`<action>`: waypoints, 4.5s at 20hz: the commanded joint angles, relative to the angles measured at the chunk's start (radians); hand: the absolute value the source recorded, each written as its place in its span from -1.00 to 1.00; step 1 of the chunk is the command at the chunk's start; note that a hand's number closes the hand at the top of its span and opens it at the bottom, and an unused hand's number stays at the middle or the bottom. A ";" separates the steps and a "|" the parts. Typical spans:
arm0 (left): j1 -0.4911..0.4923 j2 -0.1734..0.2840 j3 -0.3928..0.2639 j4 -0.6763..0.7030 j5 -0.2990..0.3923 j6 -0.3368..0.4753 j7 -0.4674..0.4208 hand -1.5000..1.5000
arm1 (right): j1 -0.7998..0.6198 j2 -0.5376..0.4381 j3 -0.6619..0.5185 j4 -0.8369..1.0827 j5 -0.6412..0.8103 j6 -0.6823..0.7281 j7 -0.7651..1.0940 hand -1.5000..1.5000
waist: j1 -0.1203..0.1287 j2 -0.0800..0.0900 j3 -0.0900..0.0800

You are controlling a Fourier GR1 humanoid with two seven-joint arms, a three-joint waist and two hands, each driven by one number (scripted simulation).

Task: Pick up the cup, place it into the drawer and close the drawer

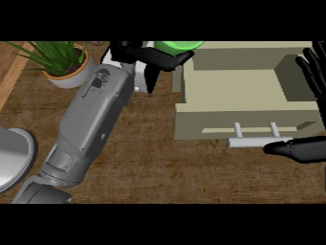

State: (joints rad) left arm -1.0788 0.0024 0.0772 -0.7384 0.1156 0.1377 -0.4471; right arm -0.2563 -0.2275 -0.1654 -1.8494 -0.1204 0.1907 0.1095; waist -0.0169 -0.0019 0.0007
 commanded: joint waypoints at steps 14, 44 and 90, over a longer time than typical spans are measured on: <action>-0.256 -0.002 -0.301 0.421 0.155 0.182 0.199 1.00 | -0.099 0.016 0.038 0.063 -0.004 0.021 -0.032 -1.00 | -0.109 0.032 0.002; -0.188 -0.002 -0.323 0.359 0.516 0.177 -0.062 -1.00 | -0.093 -0.146 0.371 0.047 -0.010 0.437 0.134 -1.00 | -0.104 0.026 -0.001; 0.216 0.178 -0.330 0.008 0.558 -0.124 -0.055 -1.00 | -0.691 -0.233 0.137 1.333 0.482 0.040 -0.464 1.00 | 0.227 0.046 0.004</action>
State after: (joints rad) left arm -0.8697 0.1829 -0.2483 -0.7110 0.6730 0.0251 -0.5017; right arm -0.7687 -0.3512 0.0523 -0.5589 0.3568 0.3226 -0.4319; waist 0.1705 0.0304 0.0157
